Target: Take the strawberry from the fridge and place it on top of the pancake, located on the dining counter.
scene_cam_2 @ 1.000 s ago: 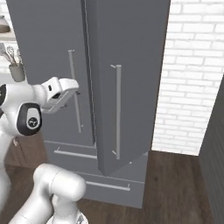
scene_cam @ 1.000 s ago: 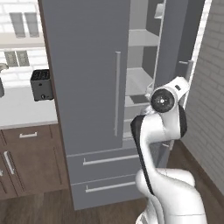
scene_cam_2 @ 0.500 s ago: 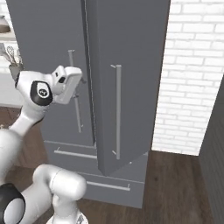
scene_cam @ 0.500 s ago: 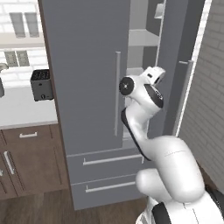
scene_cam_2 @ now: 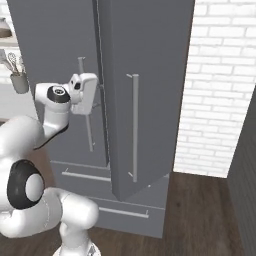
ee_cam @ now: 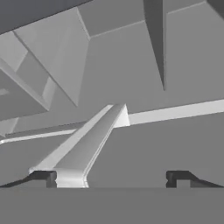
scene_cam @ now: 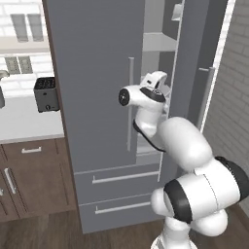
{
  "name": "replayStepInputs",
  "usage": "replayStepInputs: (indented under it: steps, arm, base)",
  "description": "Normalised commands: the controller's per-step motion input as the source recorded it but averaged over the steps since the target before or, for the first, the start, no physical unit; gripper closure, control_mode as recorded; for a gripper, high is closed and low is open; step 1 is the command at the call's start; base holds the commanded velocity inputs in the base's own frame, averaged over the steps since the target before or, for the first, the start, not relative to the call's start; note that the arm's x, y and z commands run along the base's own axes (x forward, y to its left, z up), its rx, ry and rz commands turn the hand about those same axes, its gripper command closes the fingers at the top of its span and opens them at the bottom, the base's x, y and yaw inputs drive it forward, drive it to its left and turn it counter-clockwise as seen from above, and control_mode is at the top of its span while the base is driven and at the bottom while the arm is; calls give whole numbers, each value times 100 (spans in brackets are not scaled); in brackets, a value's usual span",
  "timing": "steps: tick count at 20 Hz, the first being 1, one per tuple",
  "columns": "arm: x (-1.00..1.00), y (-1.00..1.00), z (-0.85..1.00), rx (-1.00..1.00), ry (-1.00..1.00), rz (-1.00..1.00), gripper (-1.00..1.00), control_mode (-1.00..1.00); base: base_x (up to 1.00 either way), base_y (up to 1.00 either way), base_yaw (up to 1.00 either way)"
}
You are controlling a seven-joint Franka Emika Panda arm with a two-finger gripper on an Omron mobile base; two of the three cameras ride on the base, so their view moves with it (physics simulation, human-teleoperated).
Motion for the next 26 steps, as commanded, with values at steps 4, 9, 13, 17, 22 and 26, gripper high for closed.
replayStepInputs:
  steps: [4, 9, 13, 17, 22, 26]
  arm:
    - [9, -57, 0, -6, 0, 0, -100, -100]
    - [-40, -68, 0, -2, -11, 0, -100, -100]
    - [-60, -69, 9, 0, -11, 0, -100, -100]
    - [-61, -84, 14, 0, -9, 0, -100, -100]
    - [-56, -99, 14, 0, -5, 0, -100, -100]
    - [-45, -99, 15, 0, -3, 0, -100, -100]
  base:
    - [0, 0, 0]
    - [0, 0, 0]
    - [0, 0, 0]
    - [0, 0, 0]
    - [0, 0, 0]
    - [0, 0, 0]
